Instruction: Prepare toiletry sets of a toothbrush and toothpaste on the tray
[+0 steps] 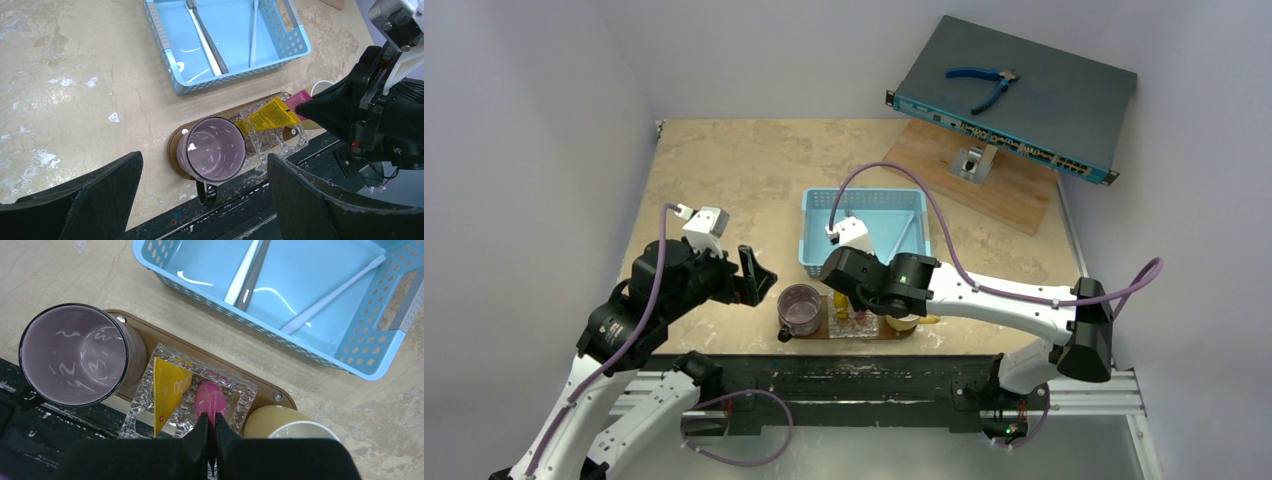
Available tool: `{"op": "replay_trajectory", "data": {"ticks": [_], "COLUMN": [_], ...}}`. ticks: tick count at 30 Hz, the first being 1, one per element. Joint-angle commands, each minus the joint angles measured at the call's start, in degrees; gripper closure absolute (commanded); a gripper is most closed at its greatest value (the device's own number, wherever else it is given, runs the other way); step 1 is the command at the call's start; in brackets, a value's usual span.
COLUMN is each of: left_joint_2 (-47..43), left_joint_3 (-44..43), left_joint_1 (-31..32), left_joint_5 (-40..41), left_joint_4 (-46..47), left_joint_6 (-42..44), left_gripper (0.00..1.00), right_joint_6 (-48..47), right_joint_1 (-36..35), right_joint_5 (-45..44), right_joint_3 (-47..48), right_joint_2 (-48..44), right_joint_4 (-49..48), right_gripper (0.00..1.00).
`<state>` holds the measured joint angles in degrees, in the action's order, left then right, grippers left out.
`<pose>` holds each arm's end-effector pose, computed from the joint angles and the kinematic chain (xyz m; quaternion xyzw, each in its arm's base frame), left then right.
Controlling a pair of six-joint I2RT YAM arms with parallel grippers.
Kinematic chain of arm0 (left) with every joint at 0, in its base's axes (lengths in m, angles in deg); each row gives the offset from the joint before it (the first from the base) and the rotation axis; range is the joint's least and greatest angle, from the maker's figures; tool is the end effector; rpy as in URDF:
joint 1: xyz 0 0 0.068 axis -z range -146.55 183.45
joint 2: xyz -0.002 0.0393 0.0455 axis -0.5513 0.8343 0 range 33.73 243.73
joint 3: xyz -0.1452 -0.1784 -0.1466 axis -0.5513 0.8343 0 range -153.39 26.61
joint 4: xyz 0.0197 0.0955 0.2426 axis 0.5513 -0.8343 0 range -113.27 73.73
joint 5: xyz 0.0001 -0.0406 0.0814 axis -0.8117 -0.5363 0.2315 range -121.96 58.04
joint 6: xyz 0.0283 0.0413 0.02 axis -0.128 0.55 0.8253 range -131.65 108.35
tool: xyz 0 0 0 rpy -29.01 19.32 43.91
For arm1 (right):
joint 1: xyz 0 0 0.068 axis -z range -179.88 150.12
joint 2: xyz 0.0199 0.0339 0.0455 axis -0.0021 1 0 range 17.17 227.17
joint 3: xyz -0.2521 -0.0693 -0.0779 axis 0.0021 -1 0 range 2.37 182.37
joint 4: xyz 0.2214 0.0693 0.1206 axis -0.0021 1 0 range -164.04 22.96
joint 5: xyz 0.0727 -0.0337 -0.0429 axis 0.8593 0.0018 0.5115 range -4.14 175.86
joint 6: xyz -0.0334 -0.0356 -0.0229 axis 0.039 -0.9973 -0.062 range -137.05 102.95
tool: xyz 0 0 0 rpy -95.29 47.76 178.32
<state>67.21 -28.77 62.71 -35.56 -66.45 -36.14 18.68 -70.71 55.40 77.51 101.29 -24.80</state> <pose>0.0873 -0.0514 0.3543 0.0517 0.8566 -0.2558 0.4451 0.1153 0.2770 0.3081 -0.2112 0.9065 0.0607 0.3605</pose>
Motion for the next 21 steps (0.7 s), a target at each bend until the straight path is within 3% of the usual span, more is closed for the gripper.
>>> {"op": "replay_trajectory", "data": {"ticks": [1, 7, 21], "left_joint_2": [-0.43, -0.47, -0.34], "left_joint_3": [0.71, 0.71, 0.93], "left_joint_1": [-0.34, -0.34, -0.34], "left_joint_5": [0.52, 0.46, 0.34], "left_joint_4": [2.59, 2.67, 2.79], "left_joint_6": [0.33, 0.28, 0.41], "left_gripper": [0.06, 0.06, 0.06], "right_joint_6": [1.69, 2.22, 2.57], "right_joint_1": [0.25, 0.25, 0.34], "right_joint_5": [-0.57, -0.77, -3.40], "right_joint_3": [-0.91, -1.31, 3.72], "right_joint_2": [-0.28, 0.02, -1.86], "right_joint_4": [-3.17, -2.88, 0.25], "right_gripper": [1.00, 1.00, 0.62]}}
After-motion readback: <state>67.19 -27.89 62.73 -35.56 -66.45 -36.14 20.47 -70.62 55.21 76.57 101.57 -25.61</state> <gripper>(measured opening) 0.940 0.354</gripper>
